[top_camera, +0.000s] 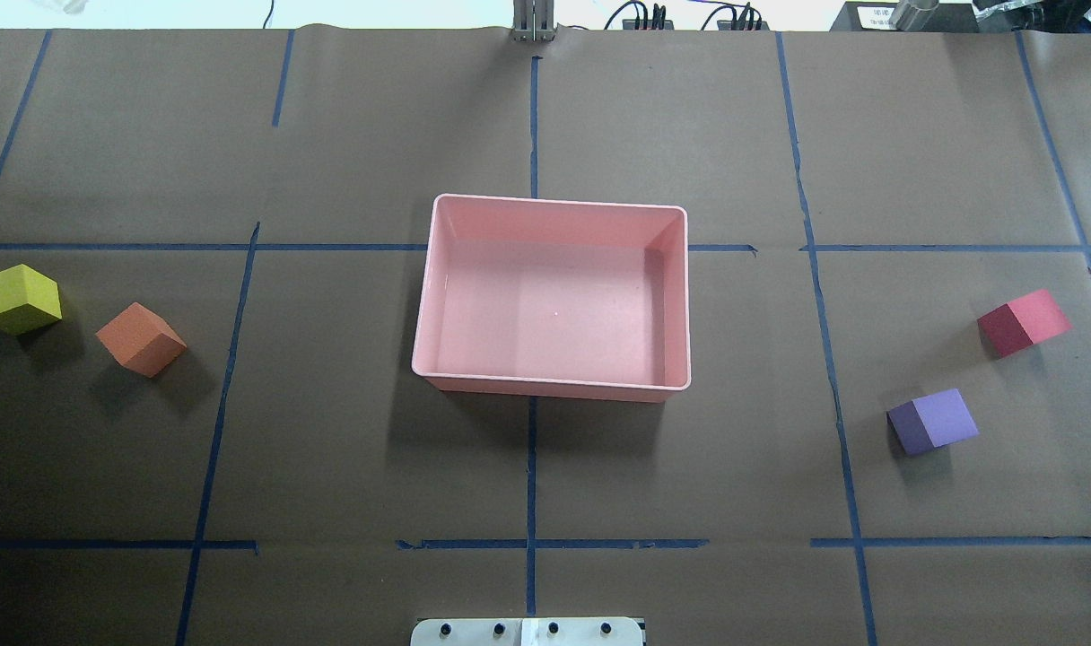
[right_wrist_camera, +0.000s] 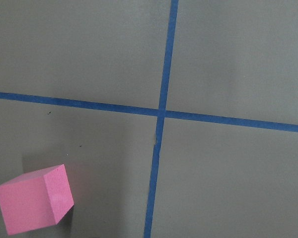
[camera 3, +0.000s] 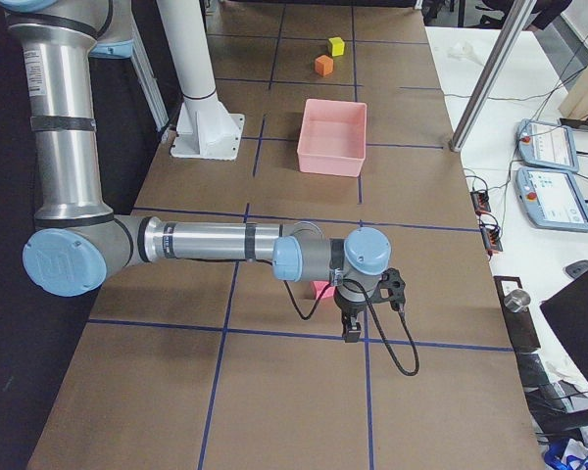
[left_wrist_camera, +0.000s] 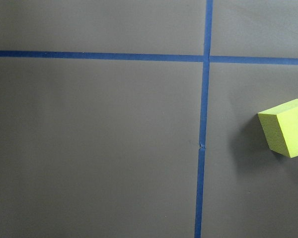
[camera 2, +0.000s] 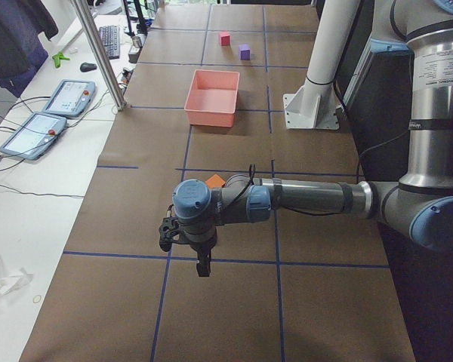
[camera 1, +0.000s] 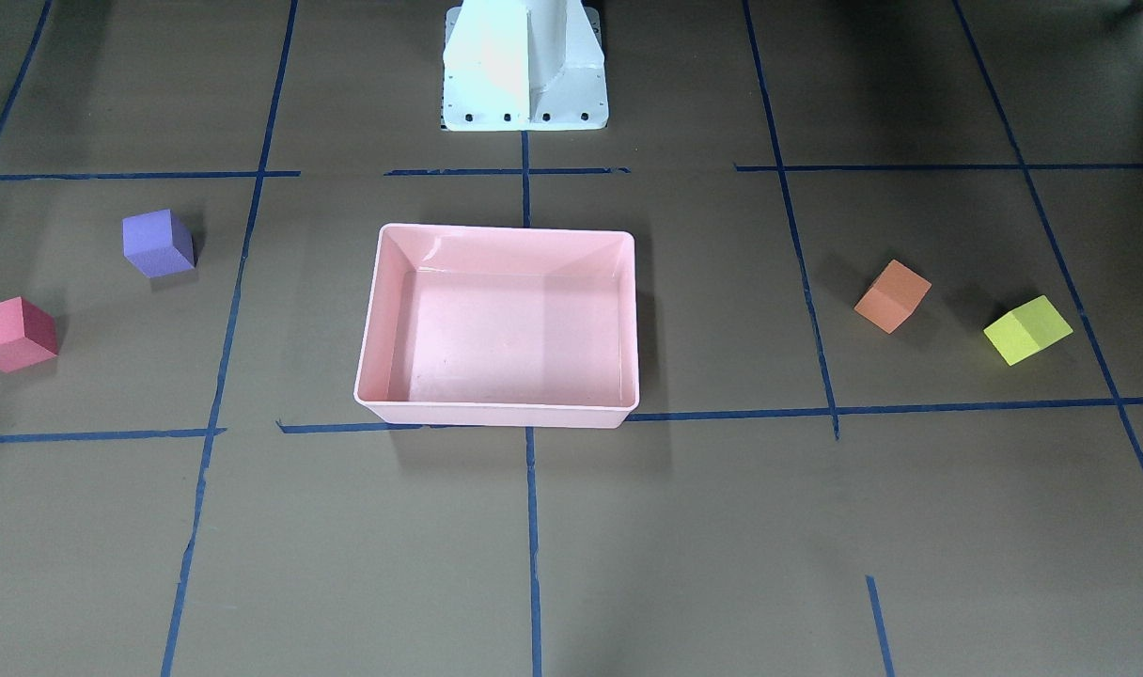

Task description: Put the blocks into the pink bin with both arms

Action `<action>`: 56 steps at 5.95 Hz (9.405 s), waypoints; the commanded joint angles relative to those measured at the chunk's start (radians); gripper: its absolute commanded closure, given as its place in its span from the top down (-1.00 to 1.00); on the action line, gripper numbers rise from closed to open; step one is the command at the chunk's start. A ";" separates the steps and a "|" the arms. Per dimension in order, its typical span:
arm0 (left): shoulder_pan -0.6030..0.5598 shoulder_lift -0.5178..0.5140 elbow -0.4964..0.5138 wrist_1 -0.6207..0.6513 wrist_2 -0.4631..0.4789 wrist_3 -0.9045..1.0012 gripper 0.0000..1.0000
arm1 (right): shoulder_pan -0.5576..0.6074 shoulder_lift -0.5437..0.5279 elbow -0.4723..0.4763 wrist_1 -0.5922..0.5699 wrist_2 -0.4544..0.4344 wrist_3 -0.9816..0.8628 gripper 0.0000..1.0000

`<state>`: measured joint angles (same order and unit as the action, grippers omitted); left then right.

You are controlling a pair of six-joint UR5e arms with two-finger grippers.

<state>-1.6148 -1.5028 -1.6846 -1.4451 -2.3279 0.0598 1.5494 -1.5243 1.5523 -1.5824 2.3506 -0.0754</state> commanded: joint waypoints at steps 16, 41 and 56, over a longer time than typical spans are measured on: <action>0.012 -0.116 -0.030 -0.046 -0.004 -0.011 1.00 | -0.438 -0.076 -0.044 0.769 -0.174 0.469 1.00; 0.399 -0.117 -0.095 -0.455 0.005 -0.017 1.00 | -0.345 0.330 0.287 -0.158 -0.050 0.293 0.99; 0.705 -0.109 -0.090 -0.654 0.125 -0.414 -0.40 | -0.264 0.087 0.290 -0.004 -0.011 0.172 0.99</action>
<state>-0.8883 -1.6117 -1.7431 -2.1089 -2.2043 -0.3171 1.2854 -1.4292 1.8419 -1.5872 2.3318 0.1013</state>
